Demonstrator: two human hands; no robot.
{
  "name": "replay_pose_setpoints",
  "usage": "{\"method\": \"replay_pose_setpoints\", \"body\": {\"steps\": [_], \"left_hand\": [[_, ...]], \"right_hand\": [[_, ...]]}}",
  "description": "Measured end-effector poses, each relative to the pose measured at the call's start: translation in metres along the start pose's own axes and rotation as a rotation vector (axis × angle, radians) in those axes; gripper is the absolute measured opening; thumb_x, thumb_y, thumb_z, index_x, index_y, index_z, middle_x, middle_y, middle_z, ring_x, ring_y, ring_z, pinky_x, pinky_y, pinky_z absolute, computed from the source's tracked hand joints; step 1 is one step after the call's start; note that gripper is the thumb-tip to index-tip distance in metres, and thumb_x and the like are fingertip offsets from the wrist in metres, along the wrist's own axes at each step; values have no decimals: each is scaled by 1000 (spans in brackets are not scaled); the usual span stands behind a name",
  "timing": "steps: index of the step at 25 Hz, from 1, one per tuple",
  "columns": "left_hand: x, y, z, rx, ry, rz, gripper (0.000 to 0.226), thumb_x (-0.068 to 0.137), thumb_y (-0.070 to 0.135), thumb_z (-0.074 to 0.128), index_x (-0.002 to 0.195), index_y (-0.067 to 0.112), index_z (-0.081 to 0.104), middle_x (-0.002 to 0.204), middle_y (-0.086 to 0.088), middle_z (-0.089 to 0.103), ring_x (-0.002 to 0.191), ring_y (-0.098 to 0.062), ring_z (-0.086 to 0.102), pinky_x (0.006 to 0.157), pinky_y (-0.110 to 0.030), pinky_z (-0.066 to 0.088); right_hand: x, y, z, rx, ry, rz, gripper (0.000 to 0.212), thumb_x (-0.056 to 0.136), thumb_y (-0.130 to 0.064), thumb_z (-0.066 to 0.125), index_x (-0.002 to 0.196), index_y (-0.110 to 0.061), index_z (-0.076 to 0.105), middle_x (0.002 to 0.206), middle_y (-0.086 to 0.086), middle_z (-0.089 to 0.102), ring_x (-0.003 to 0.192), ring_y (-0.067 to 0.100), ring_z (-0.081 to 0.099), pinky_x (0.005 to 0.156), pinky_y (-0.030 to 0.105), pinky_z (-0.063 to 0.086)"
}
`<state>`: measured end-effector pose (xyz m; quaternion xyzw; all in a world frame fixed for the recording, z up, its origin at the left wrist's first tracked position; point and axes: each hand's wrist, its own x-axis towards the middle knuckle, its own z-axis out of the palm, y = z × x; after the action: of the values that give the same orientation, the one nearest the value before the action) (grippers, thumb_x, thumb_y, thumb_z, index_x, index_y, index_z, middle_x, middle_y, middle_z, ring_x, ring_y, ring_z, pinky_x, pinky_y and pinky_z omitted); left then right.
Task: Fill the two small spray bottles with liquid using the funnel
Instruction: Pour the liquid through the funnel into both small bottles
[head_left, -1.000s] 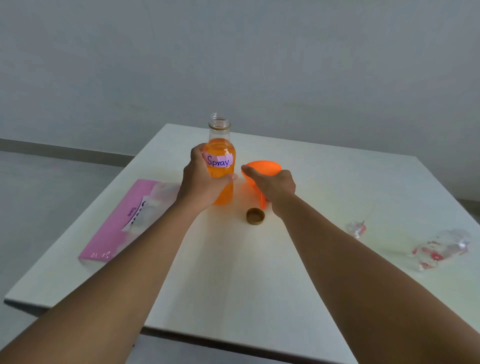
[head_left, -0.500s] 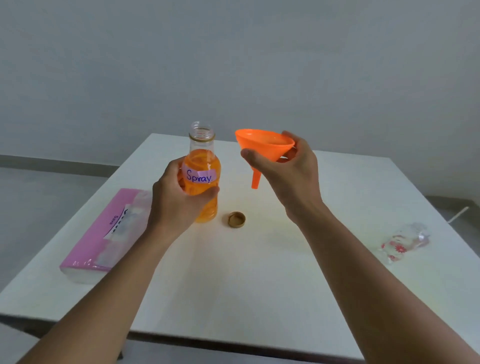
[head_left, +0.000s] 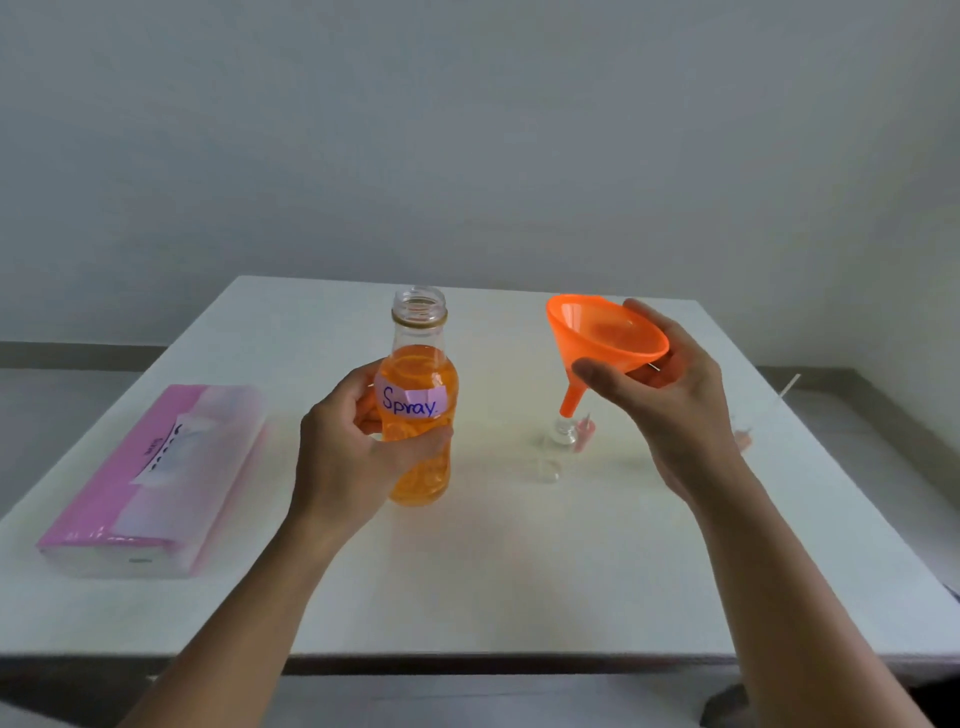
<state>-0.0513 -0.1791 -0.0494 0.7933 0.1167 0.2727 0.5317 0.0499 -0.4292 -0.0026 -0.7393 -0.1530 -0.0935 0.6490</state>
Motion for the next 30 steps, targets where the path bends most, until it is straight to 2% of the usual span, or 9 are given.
{"method": "replay_pose_setpoints", "body": {"steps": [5,8,10,15,23,30], "left_hand": [[0,3,9,28,-29,-12,64,57,33,92,115,33,65,101,16,72,91,-4,67,68,-17,52],[2,5,14,42,-34,-22,66,58,32,92,118,31,65,104,12,72,93,-10,67,74,-27,57],[3,7,17,55,-41,-30,67,59,31,92,121,29,64,108,9,71,97,-15,67,79,-36,59],[5,11,23,99,-42,-22,70,60,32,92,123,26,63,110,5,71,97,-18,67,81,-41,59],[36,29,16,336,-156,109,76,61,30,92,130,25,60,114,4,68,96,-18,64,79,-32,55],[68,54,8,616,-219,249,79,64,32,88,135,33,52,115,0,66,99,-26,60,79,-44,57]], "right_hand": [[-1,16,-4,-14,-19,-21,97,55,-47,92,142,-28,55,122,-20,64,106,-7,65,87,20,59],[1,21,-5,-11,-25,-48,100,53,-50,92,143,-28,54,126,-16,64,109,-1,66,85,19,59],[3,25,-5,-34,-43,-67,97,57,-44,96,143,-28,53,131,-12,62,114,3,64,87,18,58],[2,35,-4,-64,-83,-91,97,59,-40,95,144,-27,51,129,-15,58,110,-14,58,80,5,51],[-8,44,-6,-53,-104,-104,94,58,-30,98,140,-29,51,125,-24,57,106,-18,59,76,2,49],[-6,46,-4,-54,-106,-108,92,58,-30,99,136,-39,50,125,-26,58,111,-13,59,79,6,51]]}}
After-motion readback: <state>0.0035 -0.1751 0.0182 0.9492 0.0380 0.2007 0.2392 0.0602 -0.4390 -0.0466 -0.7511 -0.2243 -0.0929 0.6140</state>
